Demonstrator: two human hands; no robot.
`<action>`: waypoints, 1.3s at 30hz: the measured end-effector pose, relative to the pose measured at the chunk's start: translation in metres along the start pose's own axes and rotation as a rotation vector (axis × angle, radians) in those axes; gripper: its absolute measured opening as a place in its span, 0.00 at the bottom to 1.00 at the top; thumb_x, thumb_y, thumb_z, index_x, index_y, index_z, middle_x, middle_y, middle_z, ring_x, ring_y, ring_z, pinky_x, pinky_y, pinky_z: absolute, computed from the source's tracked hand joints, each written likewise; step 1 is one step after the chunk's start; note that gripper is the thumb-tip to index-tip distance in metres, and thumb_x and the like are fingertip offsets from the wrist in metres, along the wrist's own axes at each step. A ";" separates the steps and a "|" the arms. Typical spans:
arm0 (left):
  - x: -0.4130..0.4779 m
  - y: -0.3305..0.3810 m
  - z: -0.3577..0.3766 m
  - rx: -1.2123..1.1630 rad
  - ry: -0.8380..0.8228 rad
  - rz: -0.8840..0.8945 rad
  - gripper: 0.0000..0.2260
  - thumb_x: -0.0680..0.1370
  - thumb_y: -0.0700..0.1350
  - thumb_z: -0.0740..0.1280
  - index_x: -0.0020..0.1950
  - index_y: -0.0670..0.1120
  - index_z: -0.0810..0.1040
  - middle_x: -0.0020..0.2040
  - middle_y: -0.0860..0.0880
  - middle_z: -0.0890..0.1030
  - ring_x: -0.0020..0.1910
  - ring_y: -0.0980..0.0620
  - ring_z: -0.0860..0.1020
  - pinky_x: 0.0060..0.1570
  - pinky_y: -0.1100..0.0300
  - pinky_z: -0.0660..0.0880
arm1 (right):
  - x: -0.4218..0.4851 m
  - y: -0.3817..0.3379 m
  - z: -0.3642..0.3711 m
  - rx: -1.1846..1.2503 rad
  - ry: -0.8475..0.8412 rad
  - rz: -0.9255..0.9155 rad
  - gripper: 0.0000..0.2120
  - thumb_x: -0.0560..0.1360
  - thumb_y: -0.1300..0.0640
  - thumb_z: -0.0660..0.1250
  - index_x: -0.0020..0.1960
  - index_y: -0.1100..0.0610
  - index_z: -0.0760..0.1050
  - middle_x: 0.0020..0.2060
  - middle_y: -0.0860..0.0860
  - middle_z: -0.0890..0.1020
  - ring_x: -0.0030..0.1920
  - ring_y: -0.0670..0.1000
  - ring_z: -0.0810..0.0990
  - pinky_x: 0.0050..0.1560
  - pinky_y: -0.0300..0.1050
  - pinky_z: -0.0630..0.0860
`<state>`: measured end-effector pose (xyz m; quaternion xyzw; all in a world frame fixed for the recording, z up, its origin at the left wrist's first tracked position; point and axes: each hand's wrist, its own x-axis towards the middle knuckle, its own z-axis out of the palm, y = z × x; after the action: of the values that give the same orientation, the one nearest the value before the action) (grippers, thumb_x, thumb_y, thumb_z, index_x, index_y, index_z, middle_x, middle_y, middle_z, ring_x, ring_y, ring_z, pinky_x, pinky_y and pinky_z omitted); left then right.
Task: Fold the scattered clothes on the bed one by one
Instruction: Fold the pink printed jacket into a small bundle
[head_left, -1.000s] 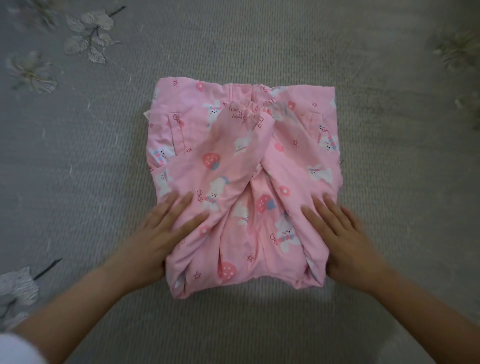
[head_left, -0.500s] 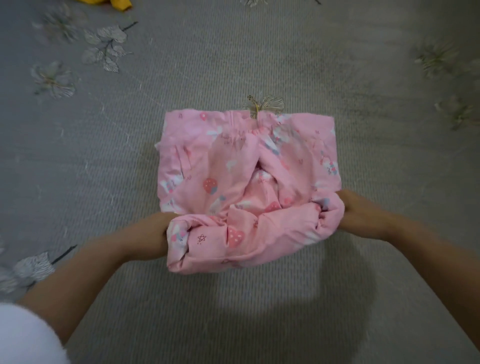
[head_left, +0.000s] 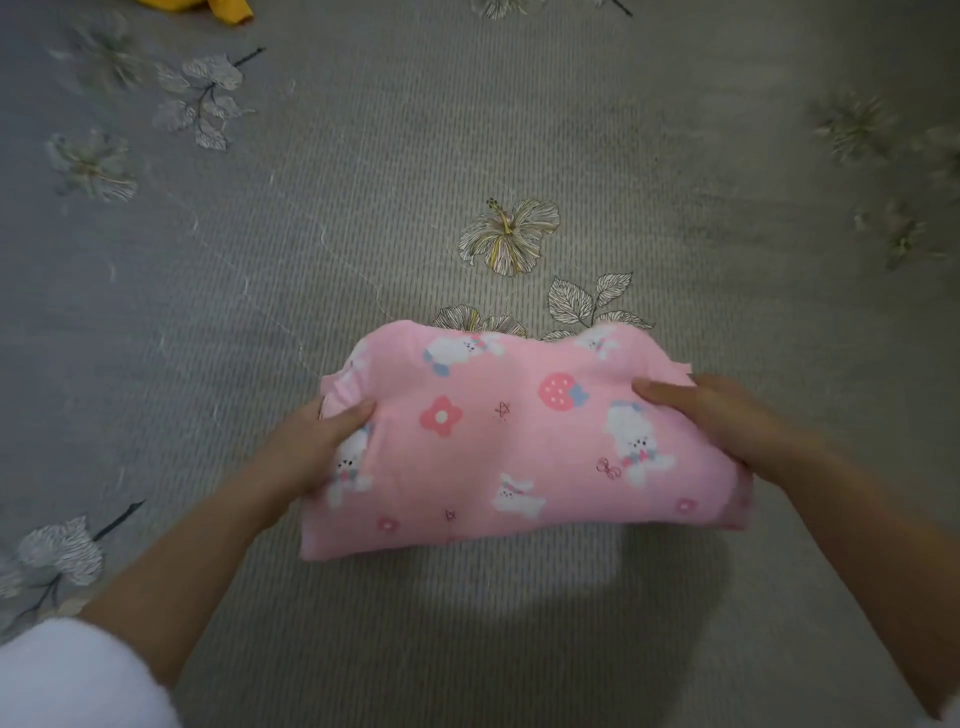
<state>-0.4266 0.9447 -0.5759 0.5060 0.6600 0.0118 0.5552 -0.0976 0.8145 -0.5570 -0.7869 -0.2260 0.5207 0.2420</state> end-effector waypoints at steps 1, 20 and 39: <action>0.002 0.000 0.007 0.109 0.154 0.067 0.19 0.77 0.55 0.66 0.62 0.45 0.73 0.54 0.46 0.80 0.48 0.50 0.78 0.41 0.62 0.73 | 0.006 -0.001 0.005 -0.059 0.069 -0.037 0.09 0.74 0.50 0.70 0.44 0.55 0.81 0.34 0.47 0.85 0.33 0.45 0.83 0.32 0.36 0.74; 0.008 -0.042 0.111 0.881 0.299 0.532 0.30 0.77 0.66 0.47 0.78 0.57 0.54 0.79 0.43 0.51 0.75 0.32 0.49 0.68 0.30 0.48 | 0.033 0.042 0.075 -0.863 0.255 -0.390 0.28 0.76 0.39 0.34 0.76 0.37 0.41 0.78 0.43 0.46 0.77 0.45 0.41 0.75 0.53 0.40; -0.015 -0.014 0.022 0.036 0.227 -0.132 0.26 0.68 0.45 0.76 0.62 0.35 0.75 0.56 0.37 0.79 0.55 0.40 0.78 0.49 0.55 0.72 | -0.009 0.037 0.037 -0.071 0.445 0.122 0.24 0.64 0.45 0.76 0.50 0.62 0.78 0.46 0.58 0.81 0.48 0.57 0.80 0.49 0.50 0.75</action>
<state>-0.4215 0.9159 -0.5815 0.4666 0.7506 0.0207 0.4675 -0.1311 0.7851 -0.5859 -0.9026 -0.1373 0.3396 0.2264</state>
